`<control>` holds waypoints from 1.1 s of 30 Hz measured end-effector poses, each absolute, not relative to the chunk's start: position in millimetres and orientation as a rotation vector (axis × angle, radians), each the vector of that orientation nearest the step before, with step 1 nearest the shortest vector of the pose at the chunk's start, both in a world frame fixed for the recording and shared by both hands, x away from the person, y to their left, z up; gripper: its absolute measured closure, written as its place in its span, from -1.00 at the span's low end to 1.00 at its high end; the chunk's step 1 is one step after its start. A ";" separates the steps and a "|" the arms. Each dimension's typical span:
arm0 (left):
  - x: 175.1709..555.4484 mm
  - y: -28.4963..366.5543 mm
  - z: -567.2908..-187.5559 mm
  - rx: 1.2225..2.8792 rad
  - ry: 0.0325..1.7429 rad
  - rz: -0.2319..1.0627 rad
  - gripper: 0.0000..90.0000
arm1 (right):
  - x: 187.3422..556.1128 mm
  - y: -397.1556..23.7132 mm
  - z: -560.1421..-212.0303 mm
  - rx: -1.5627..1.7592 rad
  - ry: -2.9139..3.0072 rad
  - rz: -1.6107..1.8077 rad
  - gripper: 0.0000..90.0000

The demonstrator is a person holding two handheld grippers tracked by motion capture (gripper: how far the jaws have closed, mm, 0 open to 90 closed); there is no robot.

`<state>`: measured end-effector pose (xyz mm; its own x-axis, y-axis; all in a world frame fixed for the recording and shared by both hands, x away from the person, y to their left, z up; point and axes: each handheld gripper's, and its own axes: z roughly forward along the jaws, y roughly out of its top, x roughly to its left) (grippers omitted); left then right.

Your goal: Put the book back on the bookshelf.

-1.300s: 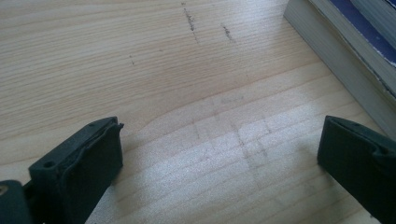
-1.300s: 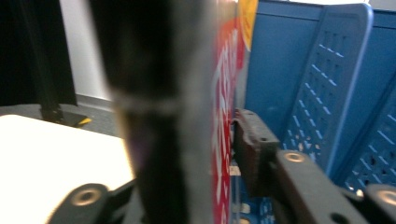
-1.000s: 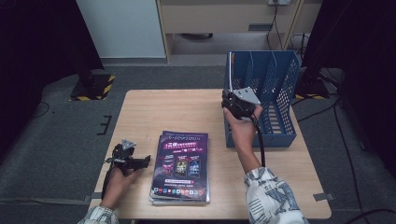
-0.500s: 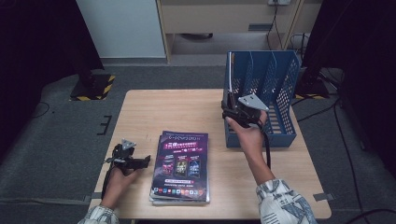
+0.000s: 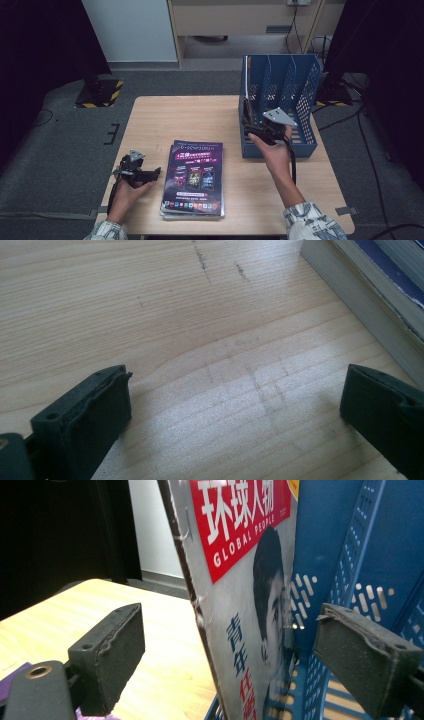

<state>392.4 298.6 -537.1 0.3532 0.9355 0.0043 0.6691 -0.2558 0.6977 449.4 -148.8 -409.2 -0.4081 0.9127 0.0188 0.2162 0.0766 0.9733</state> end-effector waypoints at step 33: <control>391.6 304.3 -525.3 2.024 1.264 0.527 -0.80 | 384.7 -130.3 -461.8 1.049 1.967 1.446 -0.60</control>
